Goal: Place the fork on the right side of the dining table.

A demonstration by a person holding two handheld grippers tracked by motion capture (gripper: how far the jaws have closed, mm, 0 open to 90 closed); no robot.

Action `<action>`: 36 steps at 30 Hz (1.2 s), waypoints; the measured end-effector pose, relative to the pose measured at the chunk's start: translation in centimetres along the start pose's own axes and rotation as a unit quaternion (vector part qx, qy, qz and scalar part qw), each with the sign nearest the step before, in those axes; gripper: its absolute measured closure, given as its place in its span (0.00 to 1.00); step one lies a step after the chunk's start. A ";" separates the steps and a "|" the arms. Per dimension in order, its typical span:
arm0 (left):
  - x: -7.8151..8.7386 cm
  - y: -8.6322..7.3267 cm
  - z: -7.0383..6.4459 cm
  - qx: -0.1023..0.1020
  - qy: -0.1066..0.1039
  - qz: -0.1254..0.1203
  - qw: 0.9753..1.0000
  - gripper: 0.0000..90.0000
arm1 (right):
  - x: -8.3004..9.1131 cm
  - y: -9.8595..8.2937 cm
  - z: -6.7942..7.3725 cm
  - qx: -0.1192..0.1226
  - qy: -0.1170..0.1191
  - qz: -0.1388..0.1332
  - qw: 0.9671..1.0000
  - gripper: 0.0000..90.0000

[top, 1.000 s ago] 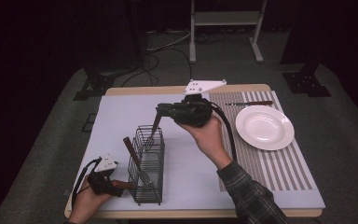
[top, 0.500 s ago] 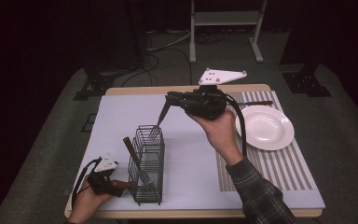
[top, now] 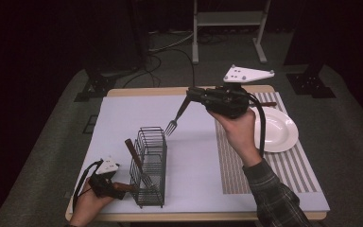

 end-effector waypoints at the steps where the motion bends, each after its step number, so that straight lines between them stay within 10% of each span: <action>1: 0.0 0.0 0.0 0.000 0.000 0.000 1.000 0.00 | 0.0 0.0 0.0 0.000 0.000 0.000 1.000 0.89; 36: 0.0 0.0 0.0 -0.001 0.001 -0.001 1.000 0.00 | 8.3 -8.5 -2.0 -0.072 -0.089 0.015 0.993 0.89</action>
Point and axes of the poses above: each handheld gripper's, and its own axes: x roughly backward along the jaws, y roughly out of its top, z roughly to its left, the point moved 5 cm from there along -x, roughly forward along the jaws, and after that the axes turned 15 degrees about y, right-handed, at the moved point
